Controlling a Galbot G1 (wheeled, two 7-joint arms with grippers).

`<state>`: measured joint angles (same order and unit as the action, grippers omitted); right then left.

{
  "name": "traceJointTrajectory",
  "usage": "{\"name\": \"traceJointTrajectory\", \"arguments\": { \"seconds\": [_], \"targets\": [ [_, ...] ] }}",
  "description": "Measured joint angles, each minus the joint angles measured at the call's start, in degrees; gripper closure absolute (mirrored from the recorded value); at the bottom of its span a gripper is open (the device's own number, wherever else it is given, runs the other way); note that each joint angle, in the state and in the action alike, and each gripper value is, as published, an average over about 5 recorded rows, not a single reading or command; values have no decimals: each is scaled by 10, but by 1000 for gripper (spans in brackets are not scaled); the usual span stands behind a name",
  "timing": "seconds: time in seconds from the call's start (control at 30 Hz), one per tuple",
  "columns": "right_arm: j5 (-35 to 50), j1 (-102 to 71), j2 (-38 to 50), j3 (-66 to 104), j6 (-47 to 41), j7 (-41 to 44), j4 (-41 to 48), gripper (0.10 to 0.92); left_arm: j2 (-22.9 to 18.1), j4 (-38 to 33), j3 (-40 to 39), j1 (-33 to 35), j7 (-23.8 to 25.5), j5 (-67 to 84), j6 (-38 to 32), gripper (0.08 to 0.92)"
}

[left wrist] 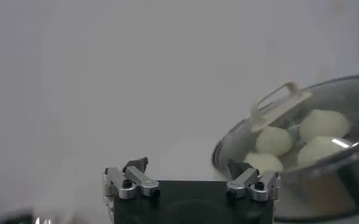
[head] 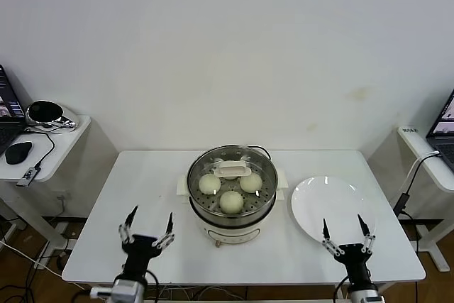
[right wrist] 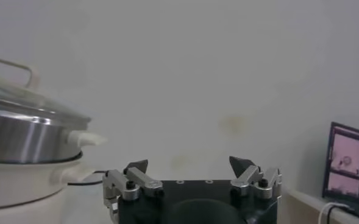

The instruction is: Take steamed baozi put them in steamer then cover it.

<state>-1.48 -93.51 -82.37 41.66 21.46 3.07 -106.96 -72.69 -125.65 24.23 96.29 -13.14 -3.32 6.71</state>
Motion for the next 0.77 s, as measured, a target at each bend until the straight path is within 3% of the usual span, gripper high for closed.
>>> {"name": "traceJointTrajectory", "arguments": {
  "seconds": [0.33, 0.77],
  "targets": [
    [57, -40, 34, -15, -64, 31, -32, 203, -22, 33, 41, 58, 2, 121, -65, 177],
    [92, -65, 47, -25, -122, 52, -65, 203, -37, 57, 60, 67, 12, 172, -85, 177]
  ]
}}
